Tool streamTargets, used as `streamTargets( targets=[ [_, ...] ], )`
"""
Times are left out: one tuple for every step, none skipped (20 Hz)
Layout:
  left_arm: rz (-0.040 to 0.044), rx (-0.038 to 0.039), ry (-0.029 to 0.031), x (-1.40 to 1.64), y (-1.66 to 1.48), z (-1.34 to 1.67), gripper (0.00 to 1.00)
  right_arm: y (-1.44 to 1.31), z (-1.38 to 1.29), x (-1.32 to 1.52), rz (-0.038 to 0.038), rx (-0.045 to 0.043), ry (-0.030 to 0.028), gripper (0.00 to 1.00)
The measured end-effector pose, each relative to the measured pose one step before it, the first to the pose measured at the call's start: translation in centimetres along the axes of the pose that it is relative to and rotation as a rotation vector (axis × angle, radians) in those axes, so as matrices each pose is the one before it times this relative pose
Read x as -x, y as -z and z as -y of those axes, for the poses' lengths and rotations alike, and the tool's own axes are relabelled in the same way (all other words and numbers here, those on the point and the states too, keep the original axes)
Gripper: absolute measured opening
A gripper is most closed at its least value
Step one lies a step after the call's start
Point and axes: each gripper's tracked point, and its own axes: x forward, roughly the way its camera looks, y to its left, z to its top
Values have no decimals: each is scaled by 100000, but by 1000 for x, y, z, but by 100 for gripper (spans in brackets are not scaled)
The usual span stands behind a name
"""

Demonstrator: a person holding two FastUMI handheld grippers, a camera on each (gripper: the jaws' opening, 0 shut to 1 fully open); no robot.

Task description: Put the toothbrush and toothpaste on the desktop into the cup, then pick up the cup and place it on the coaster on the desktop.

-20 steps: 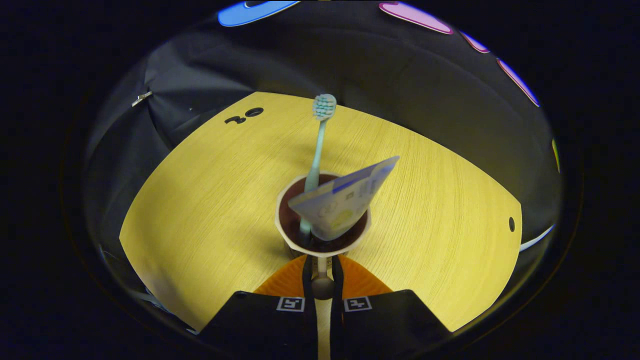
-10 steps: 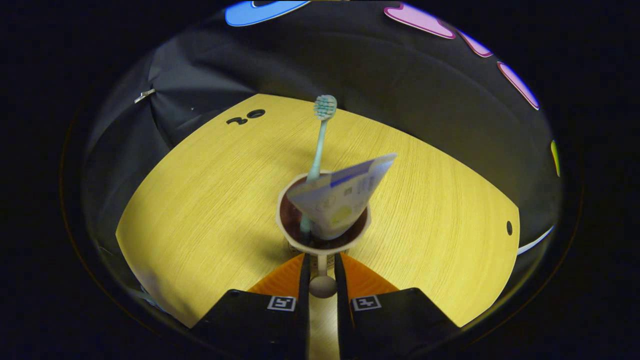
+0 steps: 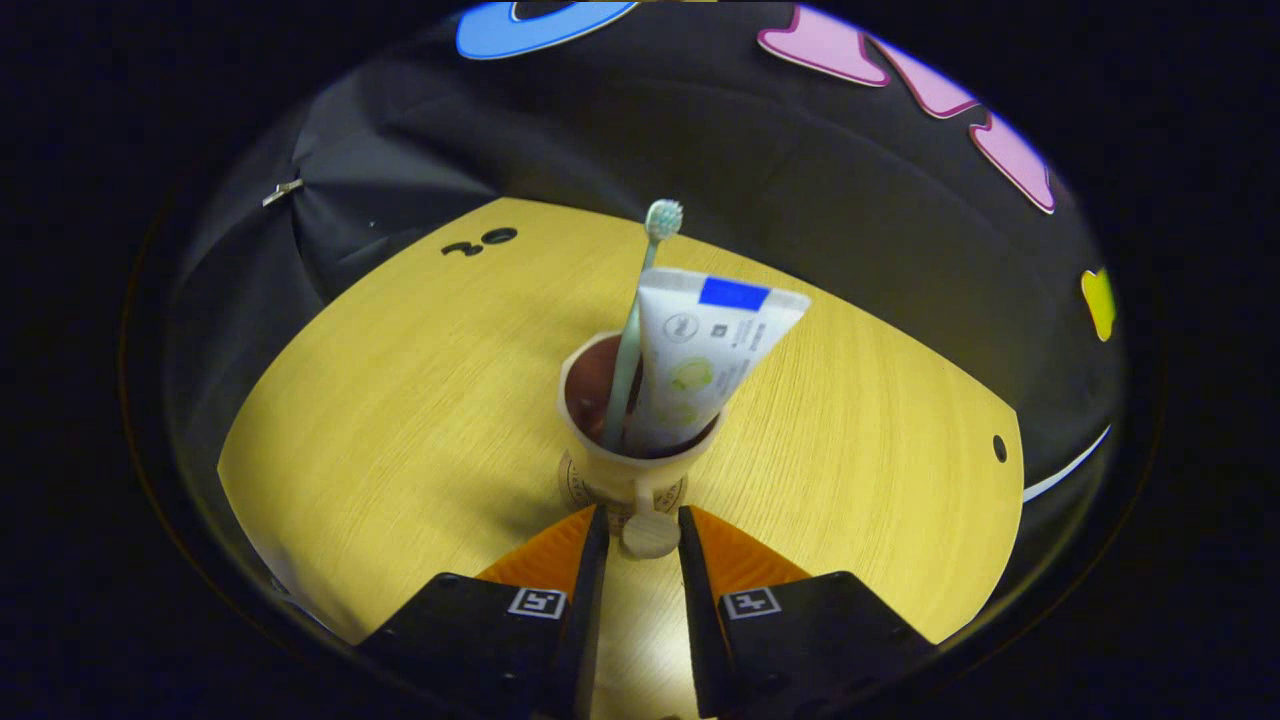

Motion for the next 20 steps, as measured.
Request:
streamTargets(
  targets=[
    [-590, -597, -105, 246, -699, -60, 82, -455, 440, 792, 1690, -1538, 518, 46],
    [-336, -425, 17, 371, -786, -7, 82, -383, 290, 858, 1786, -2006, -568, 46],
    [-205, -250, 49, 338, -1036, 91, 82, -576, 154, 1209, 2833, -2708, -886, 48],
    [67, -208, 180, 234, -1124, 272, 82, -570, 199, 1221, 3225, -2594, -1323, 48],
    [126, -576, 402, 218, -1131, 450, 82, -724, 138, 1361, 4036, -2335, -1570, 51],
    [97, -862, 215, 254, -1090, 456, 82, -870, 327, 1407, 4707, -2011, -1168, 51],
    [60, -803, 456, 168, -1158, 572, 82, -820, 316, 1446, 4255, -1373, -1514, 52],
    [-24, -630, 638, 151, -1179, 749, 82, -915, 127, 1741, 5184, -1203, -1764, 54],
    [64, -297, 558, 141, -1115, 732, 82, -1061, 29, 1432, 4156, -1116, -1796, 54],
    [35, -19, 544, 105, -1056, 685, 82, -1177, -180, 1662, 4883, -1522, -2142, 51],
    [273, 358, 415, 113, -1232, 675, 82, -1419, -254, 1994, 5023, -1450, -2184, 54],
    [758, 352, 753, 25, -1189, 742, 82, -1560, -86, 2021, 4442, -956, -1424, 51],
    [914, 387, 893, 21, -1381, 723, 82, -1833, -372, 2315, 4762, -839, -2402, 53],
    [1353, 58, 1224, 65, -1323, 763, 82, -1322, 63, 2179, 4138, -267, -1027, 59],
    [1625, -228, 1537, -74, -1432, 810, 82, -1453, -92, 2143, 3672, 15, -1525, 63],
    [1776, -635, 1735, -55, -1267, 862, 82, -1145, -173, 1676, 3349, -144, -1017, 63],
    [2012, -1233, 1846, -56, -1335, 850, 82, -1239, -41, 1679, 3287, -348, -923, 64],
    [2083, -1759, 1738, 37, -1142, 824, 82, -1274, 16, 1681, 3153, -213, -57, 64],
    [2199, -2214, 1500, 14, -1097, 757, 82, -1230, 175, 1517, 3144, 198, 609, 64],
    [1607, -2178, 1830, 364, -716, 740, 82, -1018, 340, 1411, 2597, 303, 912, 64]
  ],
)
